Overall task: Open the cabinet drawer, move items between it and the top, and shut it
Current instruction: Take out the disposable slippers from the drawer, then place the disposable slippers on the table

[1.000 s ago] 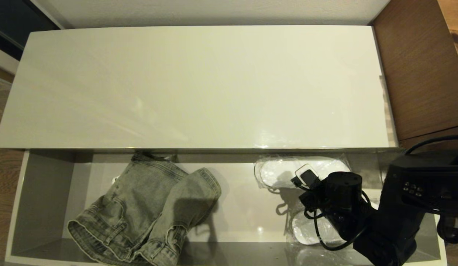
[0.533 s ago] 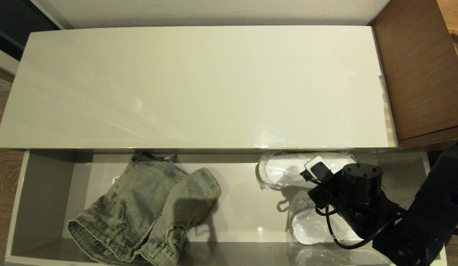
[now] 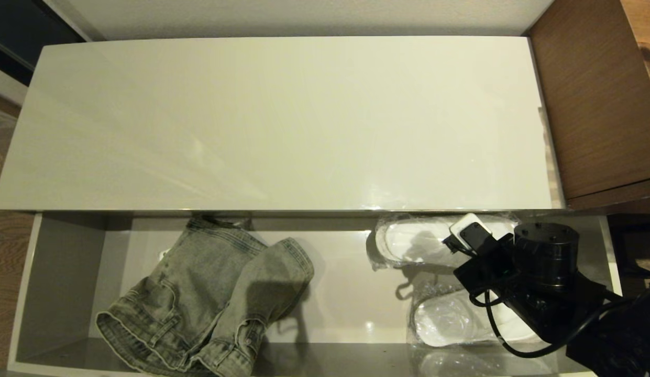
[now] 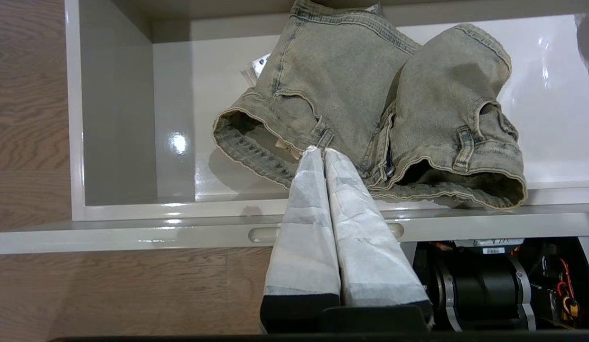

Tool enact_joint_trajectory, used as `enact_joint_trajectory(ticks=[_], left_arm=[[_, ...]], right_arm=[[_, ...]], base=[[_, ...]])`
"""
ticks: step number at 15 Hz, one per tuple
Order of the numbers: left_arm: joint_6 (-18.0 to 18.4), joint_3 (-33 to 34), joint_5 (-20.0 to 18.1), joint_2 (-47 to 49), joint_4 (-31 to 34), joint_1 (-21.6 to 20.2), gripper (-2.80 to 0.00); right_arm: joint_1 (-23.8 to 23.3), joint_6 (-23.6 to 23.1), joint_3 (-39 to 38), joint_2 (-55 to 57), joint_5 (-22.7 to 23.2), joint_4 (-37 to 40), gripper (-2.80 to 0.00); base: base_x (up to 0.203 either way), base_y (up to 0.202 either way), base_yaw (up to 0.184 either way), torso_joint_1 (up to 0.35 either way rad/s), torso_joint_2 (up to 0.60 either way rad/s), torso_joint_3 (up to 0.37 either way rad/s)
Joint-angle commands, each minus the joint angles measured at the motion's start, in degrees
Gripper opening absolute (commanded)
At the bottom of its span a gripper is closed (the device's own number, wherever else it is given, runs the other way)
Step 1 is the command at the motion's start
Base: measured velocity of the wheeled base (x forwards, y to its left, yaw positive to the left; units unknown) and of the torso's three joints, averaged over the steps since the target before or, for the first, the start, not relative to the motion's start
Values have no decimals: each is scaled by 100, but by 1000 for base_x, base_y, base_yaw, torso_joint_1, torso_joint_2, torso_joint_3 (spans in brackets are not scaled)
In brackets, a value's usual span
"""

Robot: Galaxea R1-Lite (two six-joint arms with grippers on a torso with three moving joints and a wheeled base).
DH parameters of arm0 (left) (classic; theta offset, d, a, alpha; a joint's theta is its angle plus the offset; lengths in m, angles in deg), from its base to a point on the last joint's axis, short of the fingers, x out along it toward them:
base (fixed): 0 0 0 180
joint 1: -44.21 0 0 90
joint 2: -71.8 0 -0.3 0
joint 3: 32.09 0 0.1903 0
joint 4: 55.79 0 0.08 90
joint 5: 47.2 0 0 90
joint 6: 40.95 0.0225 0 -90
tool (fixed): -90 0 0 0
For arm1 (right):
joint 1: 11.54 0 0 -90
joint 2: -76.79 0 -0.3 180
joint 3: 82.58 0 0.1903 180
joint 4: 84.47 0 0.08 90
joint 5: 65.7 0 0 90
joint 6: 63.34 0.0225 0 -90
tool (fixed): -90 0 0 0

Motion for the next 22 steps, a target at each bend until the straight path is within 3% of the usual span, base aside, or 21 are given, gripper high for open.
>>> enact_joint_trajectory(ticks=[1, 6, 8, 14, 17, 22], left_arm=[[1, 0, -4, -1, 2, -2, -280], [1, 0, -4, -1, 2, -2, -280], [1, 0, -4, -1, 2, -2, -280], [1, 0, -4, -1, 2, -2, -280], [1, 0, -4, -1, 2, -2, -280], [1, 0, -4, -1, 2, -2, -280]], right_arm=[[87, -8, -376, -477, -13, 34, -280], [128, -15, -628, -986, -23, 179, -280], [132, -21, -640, -1562, -29, 576, -280], [133, -15, 828, -2989, -30, 3069, -280], [248, -14, 1266, -3293, -47, 3701, -280], [347, -15, 1317, -3456, -119, 3845, -280]], base=[[0, 0, 0, 0, 0, 0], [0, 0, 0, 0, 0, 0], [0, 0, 0, 0, 0, 0], [0, 0, 0, 0, 0, 0], [0, 0, 0, 0, 0, 0], [0, 0, 0, 0, 0, 0]])
